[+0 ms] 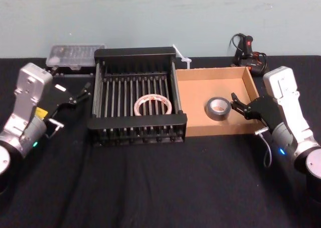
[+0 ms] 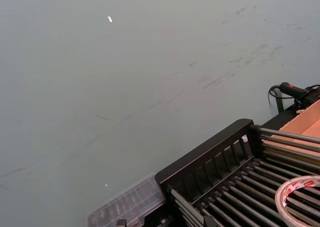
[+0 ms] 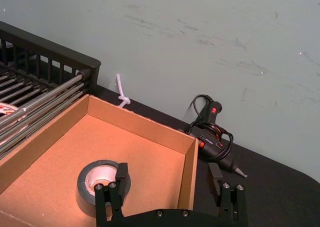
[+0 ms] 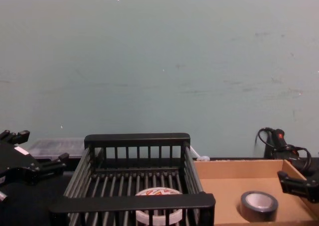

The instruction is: Pick up the white tape and place it into the black box , Pick up the silver tape and place it into the brown box.

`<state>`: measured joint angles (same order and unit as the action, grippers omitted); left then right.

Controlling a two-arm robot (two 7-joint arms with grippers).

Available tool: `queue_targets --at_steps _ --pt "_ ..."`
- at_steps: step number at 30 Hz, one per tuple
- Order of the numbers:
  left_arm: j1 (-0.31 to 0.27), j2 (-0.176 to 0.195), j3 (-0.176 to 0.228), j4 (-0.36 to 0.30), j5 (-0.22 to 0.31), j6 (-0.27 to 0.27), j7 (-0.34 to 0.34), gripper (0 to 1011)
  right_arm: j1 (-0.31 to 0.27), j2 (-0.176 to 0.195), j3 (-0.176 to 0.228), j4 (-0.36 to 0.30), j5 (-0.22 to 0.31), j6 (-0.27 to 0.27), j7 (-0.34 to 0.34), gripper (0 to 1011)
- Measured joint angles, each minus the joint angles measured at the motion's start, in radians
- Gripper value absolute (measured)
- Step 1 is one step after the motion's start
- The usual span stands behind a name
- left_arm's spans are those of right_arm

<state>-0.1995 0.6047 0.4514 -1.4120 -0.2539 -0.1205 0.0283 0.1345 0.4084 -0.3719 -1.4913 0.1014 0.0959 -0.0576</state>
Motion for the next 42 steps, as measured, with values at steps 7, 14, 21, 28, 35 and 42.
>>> queue_targets --at_steps 7,14,21,28,35,42 --pt "0.000 0.000 0.000 0.000 0.000 0.000 0.000 1001 0.000 0.000 0.000 0.000 0.000 0.000 0.000 1002" --pt "0.000 0.000 0.000 0.000 0.000 0.000 0.000 1001 0.000 0.000 0.000 0.000 0.000 0.000 0.000 1002" --pt "0.000 0.000 0.000 0.000 0.000 0.000 0.000 1001 0.000 0.000 0.000 0.000 0.000 0.000 0.000 1002" --pt "0.000 0.000 0.000 0.000 0.000 0.000 0.000 1001 0.000 0.000 0.000 0.000 0.000 0.000 0.000 1003" --pt "0.000 0.000 0.000 0.000 0.000 0.000 0.000 1001 0.000 0.000 0.000 0.000 0.000 0.000 0.000 1002" --pt "0.000 0.000 0.000 0.000 0.000 0.000 0.000 1002 0.000 0.000 0.000 0.000 0.000 0.000 0.000 1002"
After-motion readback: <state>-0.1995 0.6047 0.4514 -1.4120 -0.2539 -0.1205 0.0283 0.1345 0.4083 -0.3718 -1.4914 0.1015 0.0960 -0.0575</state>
